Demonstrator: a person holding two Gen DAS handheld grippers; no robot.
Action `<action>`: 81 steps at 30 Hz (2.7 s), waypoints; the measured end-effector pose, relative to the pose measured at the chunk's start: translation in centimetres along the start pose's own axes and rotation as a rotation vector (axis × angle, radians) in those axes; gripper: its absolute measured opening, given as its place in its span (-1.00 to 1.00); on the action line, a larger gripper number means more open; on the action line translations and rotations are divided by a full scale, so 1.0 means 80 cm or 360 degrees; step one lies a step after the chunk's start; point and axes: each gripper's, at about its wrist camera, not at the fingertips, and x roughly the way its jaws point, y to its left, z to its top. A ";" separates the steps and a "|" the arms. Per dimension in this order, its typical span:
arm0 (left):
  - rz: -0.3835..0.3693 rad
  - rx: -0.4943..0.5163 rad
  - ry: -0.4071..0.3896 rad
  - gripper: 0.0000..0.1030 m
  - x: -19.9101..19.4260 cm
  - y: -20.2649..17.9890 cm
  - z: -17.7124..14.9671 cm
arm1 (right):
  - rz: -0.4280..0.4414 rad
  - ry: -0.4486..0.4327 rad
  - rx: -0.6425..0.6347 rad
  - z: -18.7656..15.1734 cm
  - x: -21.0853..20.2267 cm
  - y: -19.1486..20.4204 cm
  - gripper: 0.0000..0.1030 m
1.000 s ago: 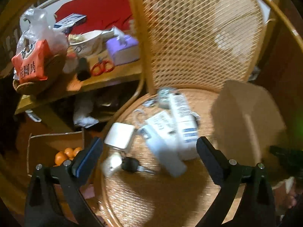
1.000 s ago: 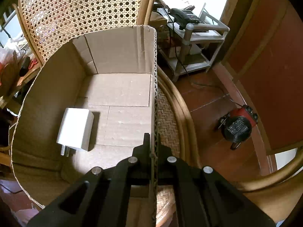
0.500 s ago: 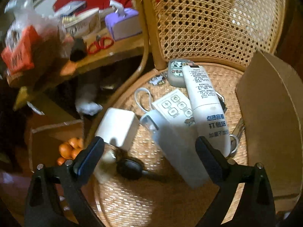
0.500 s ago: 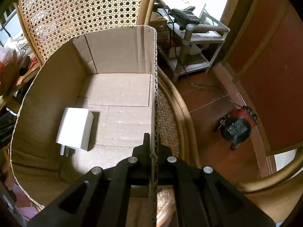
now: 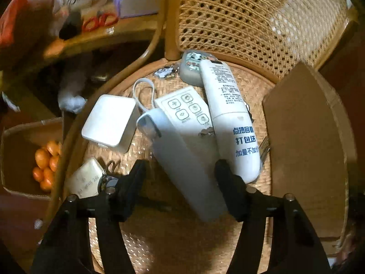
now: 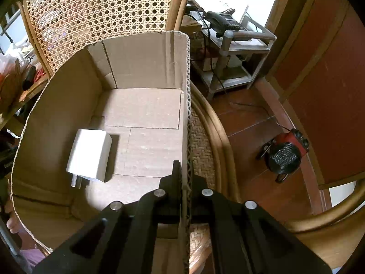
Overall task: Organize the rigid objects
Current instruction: 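Move the left gripper back to the white bottle on the seat, then grasp the white bottle with the left gripper and lift it, then lower the bottle into the box and open the left gripper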
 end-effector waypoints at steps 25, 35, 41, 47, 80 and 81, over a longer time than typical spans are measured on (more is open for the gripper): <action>0.0135 0.0214 0.0063 -0.23 -0.002 -0.031 -0.020 | -0.0008 -0.0005 -0.0017 -0.003 -0.001 -0.003 -0.89; 0.0270 0.0410 -0.0080 -0.45 -0.024 -0.037 -0.028 | -0.0006 -0.0003 -0.0018 -0.003 0.000 -0.004 -0.89; 0.0171 0.0349 -0.0134 -0.49 -0.051 -0.025 -0.031 | -0.0014 -0.0003 -0.0013 -0.001 0.001 -0.004 -0.89; 0.0051 0.0338 -0.0206 -0.49 -0.080 -0.031 -0.039 | -0.0017 -0.0004 -0.0015 -0.001 0.001 -0.002 -0.89; -0.0191 0.0637 -0.0475 -0.49 -0.129 -0.211 -0.006 | 0.0000 -0.0005 -0.0019 0.001 0.006 -0.002 -0.90; -0.0198 0.0638 -0.0449 -0.49 -0.121 -0.215 -0.006 | 0.0002 -0.0005 -0.0017 0.001 0.006 -0.003 -0.90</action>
